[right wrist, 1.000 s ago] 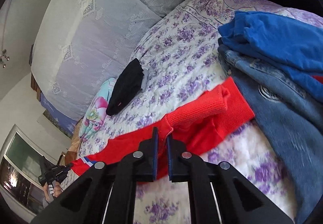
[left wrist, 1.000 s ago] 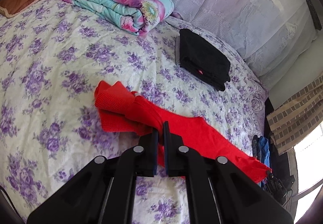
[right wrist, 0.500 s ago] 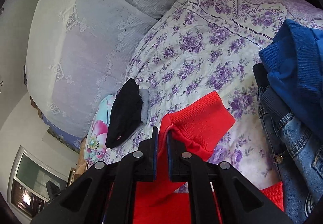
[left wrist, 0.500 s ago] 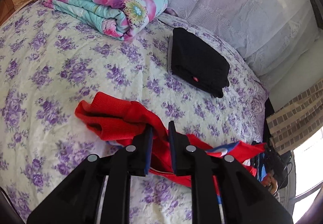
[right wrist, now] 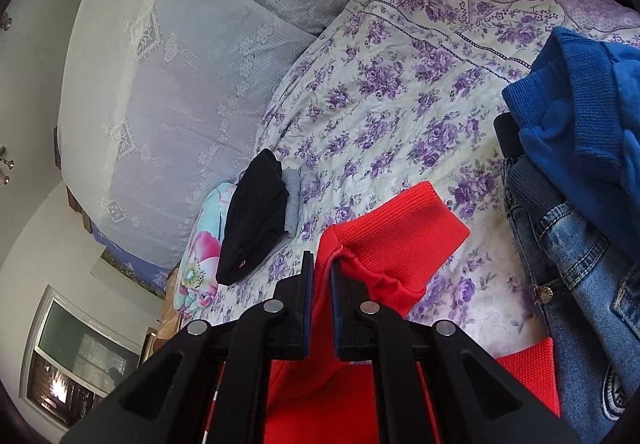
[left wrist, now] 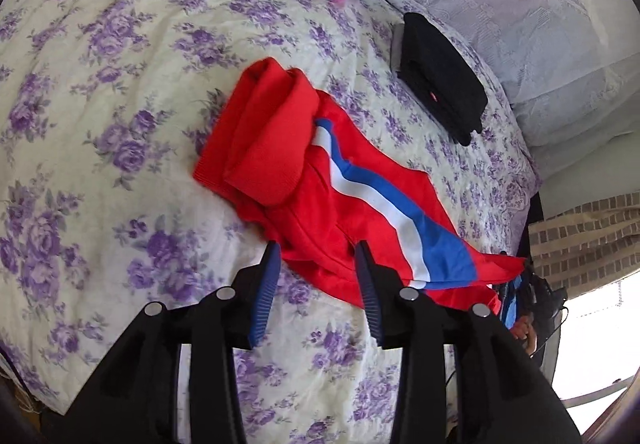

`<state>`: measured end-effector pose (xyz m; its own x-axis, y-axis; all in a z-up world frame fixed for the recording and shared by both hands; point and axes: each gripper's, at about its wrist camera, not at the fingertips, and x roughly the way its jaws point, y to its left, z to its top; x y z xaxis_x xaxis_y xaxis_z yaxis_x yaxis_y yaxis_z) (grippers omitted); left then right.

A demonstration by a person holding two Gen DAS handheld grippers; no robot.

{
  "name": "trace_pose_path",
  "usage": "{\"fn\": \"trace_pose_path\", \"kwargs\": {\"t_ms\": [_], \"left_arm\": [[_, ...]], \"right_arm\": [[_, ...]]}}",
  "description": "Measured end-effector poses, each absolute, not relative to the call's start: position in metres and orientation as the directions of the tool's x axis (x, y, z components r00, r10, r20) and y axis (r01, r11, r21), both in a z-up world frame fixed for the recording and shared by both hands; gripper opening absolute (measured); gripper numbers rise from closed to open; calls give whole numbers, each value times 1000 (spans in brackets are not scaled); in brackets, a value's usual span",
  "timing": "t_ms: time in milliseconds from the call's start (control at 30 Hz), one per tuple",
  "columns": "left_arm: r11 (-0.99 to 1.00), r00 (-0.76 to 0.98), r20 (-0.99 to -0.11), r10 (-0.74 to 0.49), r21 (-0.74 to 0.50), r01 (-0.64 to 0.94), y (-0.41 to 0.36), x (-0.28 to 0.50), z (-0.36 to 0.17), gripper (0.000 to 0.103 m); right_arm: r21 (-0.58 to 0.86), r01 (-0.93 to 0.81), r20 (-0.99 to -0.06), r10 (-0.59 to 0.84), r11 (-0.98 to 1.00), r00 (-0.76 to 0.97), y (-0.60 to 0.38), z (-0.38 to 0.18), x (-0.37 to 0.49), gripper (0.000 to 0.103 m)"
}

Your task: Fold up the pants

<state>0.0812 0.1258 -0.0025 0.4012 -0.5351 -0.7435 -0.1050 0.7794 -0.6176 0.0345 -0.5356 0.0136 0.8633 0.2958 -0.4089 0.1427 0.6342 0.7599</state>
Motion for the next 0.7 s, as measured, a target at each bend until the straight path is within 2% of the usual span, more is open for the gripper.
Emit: {"fn": "trace_pose_path", "kwargs": {"t_ms": [233,300,333,367,600,700], "left_arm": [[763,298,-749,-592,-640,-93,85,95,-31,35],[763,303,-745,-594,-641,-81,80,100,-31,23],[764,312,-744,-591,-641,-80,80,102,-31,12],[760,320,-740,-592,-644,-85,80,105,-30,9],[721,358,-697,-621,-688,-89,88,113,-27,6],[722,426,-671,-607,-690,-57,95,123,-6,5]], "right_arm": [[756,128,-402,301,642,865,-539,26,24,7],[753,127,-403,301,646,864,-539,28,23,7],[754,128,-403,300,645,864,-540,27,22,7],[757,129,-403,302,641,864,-540,27,22,7],[766,140,-408,308,627,859,-543,20,18,8],[759,142,-417,307,635,855,-543,21,23,8]]}}
